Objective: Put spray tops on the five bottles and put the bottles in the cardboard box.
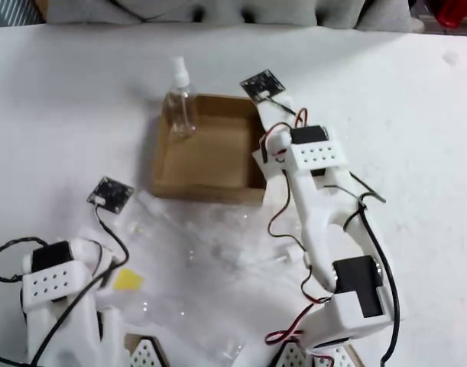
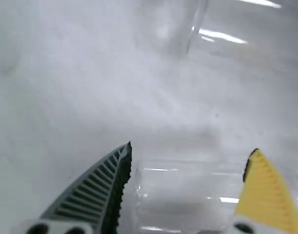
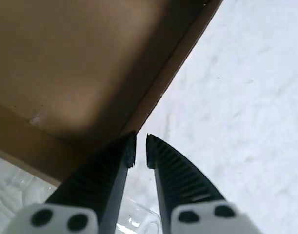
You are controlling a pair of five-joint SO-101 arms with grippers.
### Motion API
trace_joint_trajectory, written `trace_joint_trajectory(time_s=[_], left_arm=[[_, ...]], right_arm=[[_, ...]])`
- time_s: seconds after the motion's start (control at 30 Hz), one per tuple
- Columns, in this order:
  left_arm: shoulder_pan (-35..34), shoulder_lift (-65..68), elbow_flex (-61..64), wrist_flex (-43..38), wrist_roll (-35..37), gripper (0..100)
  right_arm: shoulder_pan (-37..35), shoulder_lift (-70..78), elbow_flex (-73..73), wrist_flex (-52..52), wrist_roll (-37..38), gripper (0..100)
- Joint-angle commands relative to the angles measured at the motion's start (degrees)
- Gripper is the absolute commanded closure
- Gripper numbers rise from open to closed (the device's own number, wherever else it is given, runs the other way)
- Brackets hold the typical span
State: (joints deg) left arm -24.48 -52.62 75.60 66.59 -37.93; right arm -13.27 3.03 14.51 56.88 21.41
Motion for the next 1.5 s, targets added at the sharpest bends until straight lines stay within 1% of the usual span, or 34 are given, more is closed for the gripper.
trace_joint_trajectory(time_s=[0.0,0.1,0.2,0.3,0.4,0.43,0.5,0.63,0.77,0.93,1.07,1.17,1.23,1.33,1.4,1.47], left_arm=[[0.04,0.57,0.7,-8.18,1.49,66],[-0.4,0.57,0.35,-16.09,10.99,66],[-0.13,0.57,-0.26,-19.69,17.23,66],[-0.4,0.57,-3.78,-18.29,18.99,66],[-0.4,0.75,-8.88,-14.07,20.57,67],[-0.4,0.92,-10.81,-12.13,21.1,69],[-0.13,1.01,-14.59,-7.65,21.19,77],[1.8,1.01,-20.48,0.62,20.84,99],[5.58,1.01,-24.09,10.9,19.87,93],[13.76,1.01,-24.88,21.63,11.08,96],[17.98,1.01,-24.88,21.98,6.68,98],[21.76,1.1,-24.79,21.98,6.33,98],[22.9,1.1,-24.79,21.89,6.51,98],[21.67,1.1,-24.79,19.43,11.08,98],[18.07,1.1,-24.79,15.56,14.51,98],[14.2,1.19,-24.88,11.87,16.18,98]], right_arm=[[0.48,-2.95,-0.7,0.13,0.09,98.2],[0.48,-2.95,-0.7,0.13,0.09,98.2],[0.48,-2.95,-0.7,0.13,0.09,98.2],[0.48,-2.95,-0.7,0.13,0.09,98.2],[0.48,-2.95,-0.7,0.13,0.09,98.2],[0.48,-2.95,-0.7,0.13,0.09,98.2],[0.48,-2.95,-0.7,0.13,0.09,98.2],[0.48,-2.95,-0.7,0.04,0.09,98.2],[0.31,-2.95,-0.7,0.04,0.09,98.2],[0.48,-2.95,-0.7,0.04,0.09,98.2],[0.4,-2.95,-0.7,0.04,0.09,98.2],[0.48,-2.95,-0.7,0.04,0.09,98.2],[0.48,-2.95,-0.7,0.04,0.09,98.2],[0.48,-3.03,-0.7,0.4,-0.09,98.2],[0.48,-3.65,-0.7,1.36,-0.35,98.2],[0.48,-4.7,-2.2,4.97,-0.44,98.2]])
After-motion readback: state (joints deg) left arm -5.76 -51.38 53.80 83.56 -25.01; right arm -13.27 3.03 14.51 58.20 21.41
